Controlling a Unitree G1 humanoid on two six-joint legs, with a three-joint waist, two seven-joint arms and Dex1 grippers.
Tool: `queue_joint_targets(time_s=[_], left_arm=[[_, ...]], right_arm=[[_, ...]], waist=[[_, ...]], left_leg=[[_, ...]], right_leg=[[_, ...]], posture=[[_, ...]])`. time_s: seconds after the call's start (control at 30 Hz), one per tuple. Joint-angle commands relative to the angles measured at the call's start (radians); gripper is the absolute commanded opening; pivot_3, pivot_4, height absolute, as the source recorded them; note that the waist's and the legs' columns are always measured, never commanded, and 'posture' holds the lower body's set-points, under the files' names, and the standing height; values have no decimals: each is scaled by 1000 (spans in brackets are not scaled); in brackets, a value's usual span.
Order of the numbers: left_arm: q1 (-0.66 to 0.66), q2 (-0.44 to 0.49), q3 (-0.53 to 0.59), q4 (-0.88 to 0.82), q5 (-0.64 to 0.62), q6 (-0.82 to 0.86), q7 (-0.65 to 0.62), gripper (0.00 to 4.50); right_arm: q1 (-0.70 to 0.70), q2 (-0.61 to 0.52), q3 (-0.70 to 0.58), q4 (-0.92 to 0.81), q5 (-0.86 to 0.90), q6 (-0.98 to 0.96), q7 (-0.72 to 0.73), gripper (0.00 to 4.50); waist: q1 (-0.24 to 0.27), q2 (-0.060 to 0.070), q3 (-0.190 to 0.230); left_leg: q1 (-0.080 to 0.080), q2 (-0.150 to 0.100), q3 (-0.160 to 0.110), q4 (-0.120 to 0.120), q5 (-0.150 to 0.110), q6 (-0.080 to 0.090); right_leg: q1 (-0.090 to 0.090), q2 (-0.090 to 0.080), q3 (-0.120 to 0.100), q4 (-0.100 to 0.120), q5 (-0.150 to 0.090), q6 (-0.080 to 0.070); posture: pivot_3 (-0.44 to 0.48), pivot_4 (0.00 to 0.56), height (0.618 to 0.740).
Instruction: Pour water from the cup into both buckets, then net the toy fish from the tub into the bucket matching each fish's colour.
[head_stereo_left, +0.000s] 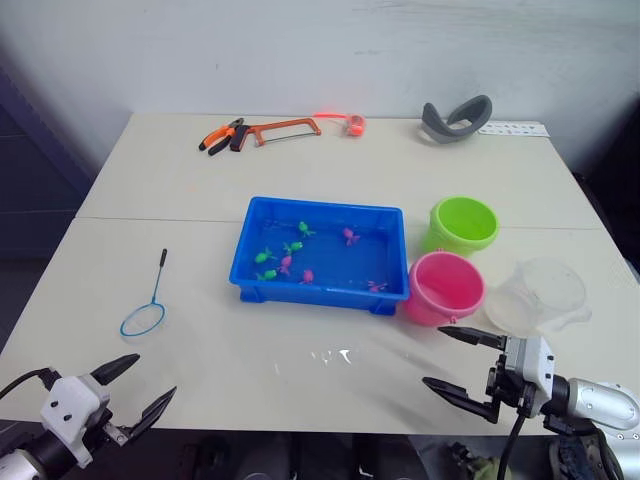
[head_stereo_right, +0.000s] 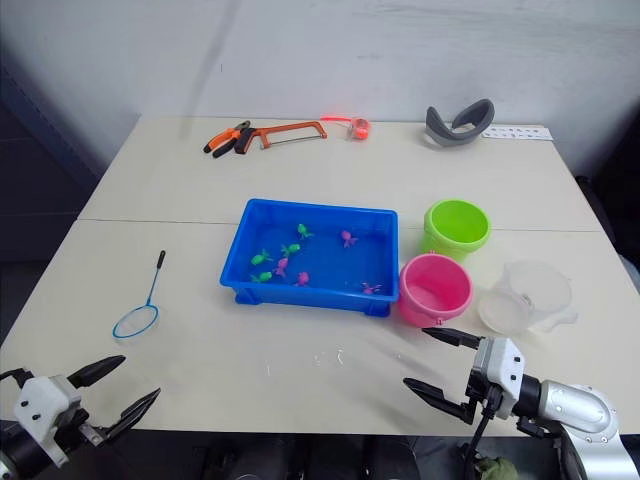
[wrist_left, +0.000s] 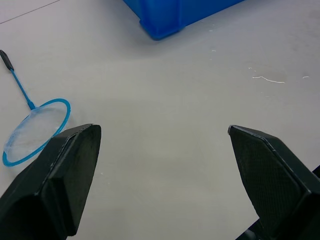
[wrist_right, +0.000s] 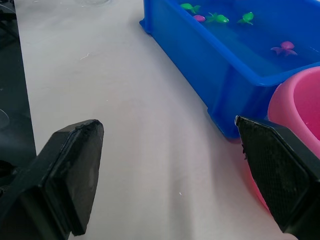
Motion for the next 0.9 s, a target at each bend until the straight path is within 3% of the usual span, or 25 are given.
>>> queue_joint_targets(time_s=[0.03,0.13,0.23,0.33,0.57,0.73,0.9], left_arm=[[18,-1,16,-63,-59,41,10,4430],[11,23,-2,-161,-225,170,-44,4430],[-1,84,-71,-226,-251,202,-145,4430],[-63,109,-144,-288,-295,254,-154,4430],[-368,108,-343,-330,-331,370,-116,4430],[-524,104,-389,-289,-365,425,-119,4430],[-604,100,-421,-274,-366,447,-129,4430]], right_arm=[[20,-10,-25,-28,33,25,-7,4500],[60,-24,-84,-81,74,80,-37,4500],[117,-17,-146,-128,90,100,-77,4500],[214,14,-229,-182,104,105,-119,4500],[436,216,-385,-328,135,106,-318,4500],[511,382,-408,-391,145,136,-498,4500],[435,449,-409,-330,113,189,-679,4500]], waist=[[0,0,0],[4,0,0],[2,1,0],[3,5,-1],[3,10,-4],[-3,12,-6],[-5,14,-7]], left_leg=[[0,0,0,0,0,0],[0,0,0,0,0,0],[0,0,0,0,0,0],[0,0,0,0,0,0],[1,-1,0,0,2,-1],[2,0,0,-2,3,-4],[2,-1,1,-2,2,-4]], right_leg=[[0,0,0,0,0,0],[0,0,0,0,0,0],[0,-1,0,0,0,0],[0,0,0,0,0,0],[1,1,1,3,0,0],[0,2,2,5,0,0],[-1,2,3,5,0,0]], posture=[[0,150,740],[0,150,740],[0,150,740],[0,150,740],[0,150,740],[0,150,740],[0,150,740]])
